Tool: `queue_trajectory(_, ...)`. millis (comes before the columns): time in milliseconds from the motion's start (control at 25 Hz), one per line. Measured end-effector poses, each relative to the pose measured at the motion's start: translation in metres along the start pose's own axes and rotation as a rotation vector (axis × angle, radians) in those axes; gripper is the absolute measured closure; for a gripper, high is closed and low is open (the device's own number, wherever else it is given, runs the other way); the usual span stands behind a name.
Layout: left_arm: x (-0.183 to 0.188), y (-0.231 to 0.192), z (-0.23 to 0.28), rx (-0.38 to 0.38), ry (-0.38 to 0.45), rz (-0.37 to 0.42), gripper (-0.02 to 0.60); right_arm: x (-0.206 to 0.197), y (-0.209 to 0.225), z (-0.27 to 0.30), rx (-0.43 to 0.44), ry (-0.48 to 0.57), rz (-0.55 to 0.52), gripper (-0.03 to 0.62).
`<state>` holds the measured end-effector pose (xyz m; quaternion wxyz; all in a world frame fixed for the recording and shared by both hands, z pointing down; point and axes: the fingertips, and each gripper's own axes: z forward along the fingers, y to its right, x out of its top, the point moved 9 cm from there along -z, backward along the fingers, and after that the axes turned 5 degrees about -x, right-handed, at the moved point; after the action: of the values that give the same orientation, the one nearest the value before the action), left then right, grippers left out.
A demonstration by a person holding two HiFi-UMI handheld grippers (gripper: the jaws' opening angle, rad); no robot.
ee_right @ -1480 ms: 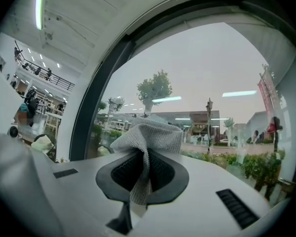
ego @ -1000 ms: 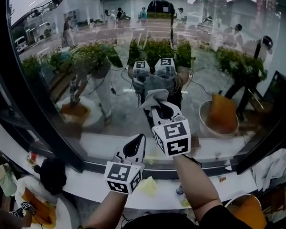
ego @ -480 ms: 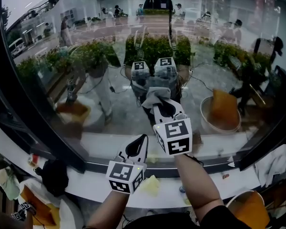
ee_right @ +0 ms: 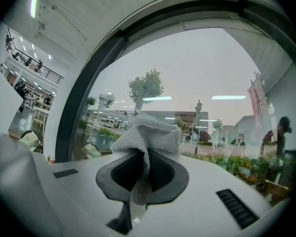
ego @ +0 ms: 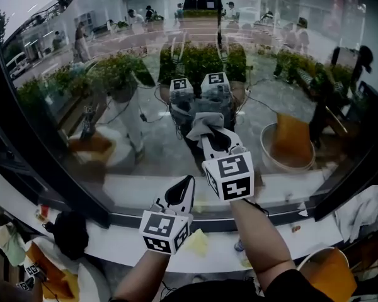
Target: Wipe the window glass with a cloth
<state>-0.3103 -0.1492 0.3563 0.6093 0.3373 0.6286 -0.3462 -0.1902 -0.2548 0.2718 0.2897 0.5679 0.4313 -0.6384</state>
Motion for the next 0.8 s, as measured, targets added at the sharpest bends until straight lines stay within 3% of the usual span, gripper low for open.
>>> queue_trajectory(320, -0.009, 0.04, 0.03, -0.027, -0.007, 0.001, 0.574, -0.02, 0.048, -0.027, -0.017, -0.011, -0.004, 0.556)
queue_trajectory(560, -0.006, 0.1, 0.081, -0.049, -0.014, 0.001, 0.574, -0.032, 0.121, -0.061, -0.023, -0.01, 0.004, 0.556)
queue_trajectory(800, -0.002, 0.131, 0.11, -0.077, -0.016, -0.005, 0.574, -0.036, 0.162, -0.08, -0.046, -0.021, 0.003, 0.556)
